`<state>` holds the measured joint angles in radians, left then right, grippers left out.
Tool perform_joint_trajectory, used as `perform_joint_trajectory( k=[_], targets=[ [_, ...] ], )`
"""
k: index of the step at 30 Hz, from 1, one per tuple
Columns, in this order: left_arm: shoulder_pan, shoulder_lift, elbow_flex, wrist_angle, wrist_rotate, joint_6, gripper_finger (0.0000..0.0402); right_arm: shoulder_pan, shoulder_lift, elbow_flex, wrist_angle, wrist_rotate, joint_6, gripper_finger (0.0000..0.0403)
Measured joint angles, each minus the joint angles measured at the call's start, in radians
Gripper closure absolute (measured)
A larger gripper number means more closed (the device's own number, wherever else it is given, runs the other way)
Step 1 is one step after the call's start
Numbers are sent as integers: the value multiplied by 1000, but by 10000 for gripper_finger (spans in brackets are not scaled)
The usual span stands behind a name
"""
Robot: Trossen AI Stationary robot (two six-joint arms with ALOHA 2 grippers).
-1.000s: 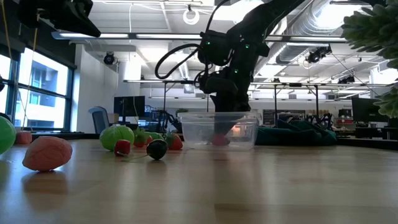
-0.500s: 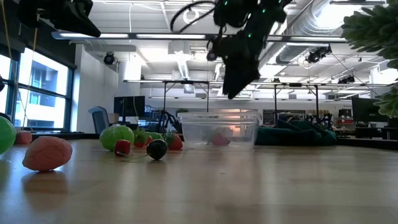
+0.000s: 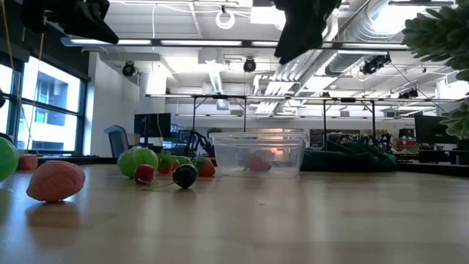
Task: Pick and placing Produce into tupperware
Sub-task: Put the green cabbage into the transparent bin
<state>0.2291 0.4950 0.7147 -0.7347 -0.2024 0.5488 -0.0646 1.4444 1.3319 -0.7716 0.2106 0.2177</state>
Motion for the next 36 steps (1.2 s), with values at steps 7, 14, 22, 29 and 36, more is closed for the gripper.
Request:
perform_joint_trajectory(
  k=[7,14,22,29,36],
  targets=[
    [0,0,0,0,0,0,392,30,-76,0,-48,52,-9,261],
    [0,0,0,0,0,0,392,34,-132,-1,-79,80,-9,289],
    [0,0,0,0,0,0,392,16,-318,-247,106,81,13,291],
    [0,0,0,0,0,0,392,-14,-536,-512,332,-98,45,291],
    [0,0,0,0,0,0,392,-14,-672,-651,327,-124,50,291]
  ],
)
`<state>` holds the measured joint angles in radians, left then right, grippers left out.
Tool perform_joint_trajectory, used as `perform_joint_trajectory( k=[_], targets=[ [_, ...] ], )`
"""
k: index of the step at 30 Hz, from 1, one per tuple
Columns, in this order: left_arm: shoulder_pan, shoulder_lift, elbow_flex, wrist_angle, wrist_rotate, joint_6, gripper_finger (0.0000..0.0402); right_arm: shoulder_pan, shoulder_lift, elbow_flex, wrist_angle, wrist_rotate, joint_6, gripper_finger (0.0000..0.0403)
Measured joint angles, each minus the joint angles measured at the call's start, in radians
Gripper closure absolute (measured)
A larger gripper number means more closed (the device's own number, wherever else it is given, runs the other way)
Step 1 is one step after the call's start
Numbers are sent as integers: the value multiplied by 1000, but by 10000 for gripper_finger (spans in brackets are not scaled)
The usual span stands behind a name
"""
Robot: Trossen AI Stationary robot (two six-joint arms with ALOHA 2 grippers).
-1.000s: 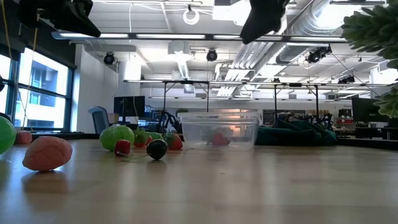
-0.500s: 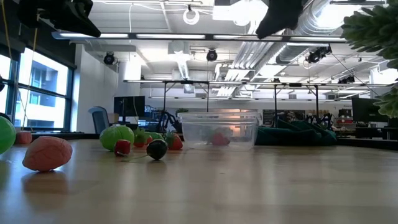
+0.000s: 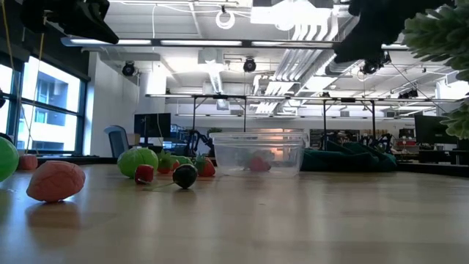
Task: Pick and placing Produce into tupperware
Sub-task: Put the green cabbage into the transparent bin
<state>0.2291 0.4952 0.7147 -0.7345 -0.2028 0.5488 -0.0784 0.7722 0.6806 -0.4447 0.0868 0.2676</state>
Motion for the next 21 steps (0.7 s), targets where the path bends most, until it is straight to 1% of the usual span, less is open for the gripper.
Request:
perform_joint_trajectory(
  k=[7,17,21],
  targets=[
    [0,0,0,0,0,0,392,0,-43,-30,-5,-72,-51,295],
    [0,0,0,0,0,0,392,1,-40,-30,-6,-125,-202,353],
    [0,0,0,0,0,0,392,0,-40,-30,-6,-125,-230,370]
  ],
)
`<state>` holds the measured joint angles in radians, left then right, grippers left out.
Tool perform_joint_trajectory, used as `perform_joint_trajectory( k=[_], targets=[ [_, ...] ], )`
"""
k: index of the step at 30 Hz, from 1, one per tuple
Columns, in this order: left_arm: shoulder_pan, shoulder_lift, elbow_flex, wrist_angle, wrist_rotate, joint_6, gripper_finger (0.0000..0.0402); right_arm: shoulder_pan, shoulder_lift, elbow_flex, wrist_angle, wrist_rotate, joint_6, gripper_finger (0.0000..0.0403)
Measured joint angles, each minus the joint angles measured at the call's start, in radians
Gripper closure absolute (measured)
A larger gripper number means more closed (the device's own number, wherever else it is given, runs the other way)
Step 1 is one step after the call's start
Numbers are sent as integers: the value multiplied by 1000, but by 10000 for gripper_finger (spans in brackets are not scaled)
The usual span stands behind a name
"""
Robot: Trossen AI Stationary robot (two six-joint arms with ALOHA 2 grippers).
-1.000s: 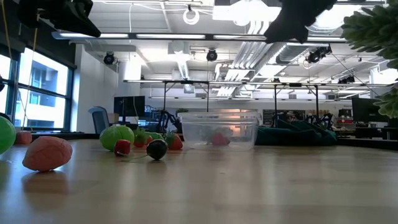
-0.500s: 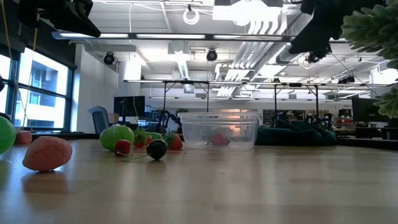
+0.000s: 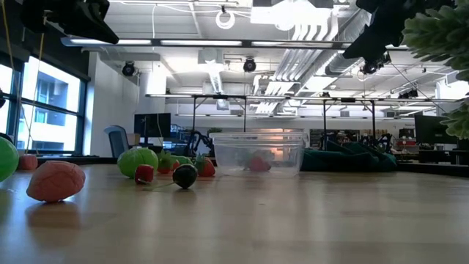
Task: Pick and placing Produce into tupperware
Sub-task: Put the green cabbage into the transparent bin
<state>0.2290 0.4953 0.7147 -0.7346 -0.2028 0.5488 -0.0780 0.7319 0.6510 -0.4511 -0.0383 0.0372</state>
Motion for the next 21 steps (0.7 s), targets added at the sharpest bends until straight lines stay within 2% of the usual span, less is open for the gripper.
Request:
perform_joint_trajectory(
  k=[5,21],
  targets=[
    [0,0,0,0,0,0,392,0,0,0,0,0,-44,379],
    [0,0,0,0,0,2,392,0,0,0,0,3,-38,379]
  ],
)
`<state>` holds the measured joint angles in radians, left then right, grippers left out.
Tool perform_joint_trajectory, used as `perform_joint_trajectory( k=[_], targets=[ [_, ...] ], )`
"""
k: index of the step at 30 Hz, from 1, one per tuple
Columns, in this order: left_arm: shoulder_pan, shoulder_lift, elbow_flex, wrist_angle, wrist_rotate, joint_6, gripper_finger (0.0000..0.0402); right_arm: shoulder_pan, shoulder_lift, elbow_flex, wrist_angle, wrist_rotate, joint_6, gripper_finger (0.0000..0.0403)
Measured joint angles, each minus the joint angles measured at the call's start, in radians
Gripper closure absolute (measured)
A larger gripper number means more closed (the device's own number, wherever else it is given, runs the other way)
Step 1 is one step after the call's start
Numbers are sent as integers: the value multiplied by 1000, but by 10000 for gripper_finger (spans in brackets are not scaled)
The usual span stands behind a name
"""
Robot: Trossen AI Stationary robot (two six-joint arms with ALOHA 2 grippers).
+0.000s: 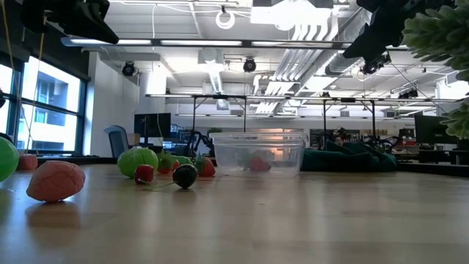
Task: Pick and placing Produce into tupperware
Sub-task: Put the green cabbage into the transparent bin
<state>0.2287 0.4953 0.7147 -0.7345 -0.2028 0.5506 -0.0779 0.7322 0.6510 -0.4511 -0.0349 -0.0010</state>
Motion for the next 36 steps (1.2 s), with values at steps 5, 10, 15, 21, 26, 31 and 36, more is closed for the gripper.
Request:
perform_joint_trajectory(
  k=[5,10,15,21,26,31,36],
  targets=[
    [0,0,0,2,0,2,392,0,0,0,0,0,0,379],
    [0,0,0,40,0,-8,392,0,0,0,0,0,0,379],
    [0,0,0,61,12,-35,392,0,0,0,0,0,0,379],
    [0,0,0,60,15,-128,392,0,0,0,0,0,0,379],
    [0,0,0,60,59,-163,392,0,0,0,0,1,0,379],
    [0,16,0,70,250,-156,392,0,0,0,0,1,0,379],
    [0,91,0,110,411,-78,392,0,0,0,0,1,0,379]
  ],
)
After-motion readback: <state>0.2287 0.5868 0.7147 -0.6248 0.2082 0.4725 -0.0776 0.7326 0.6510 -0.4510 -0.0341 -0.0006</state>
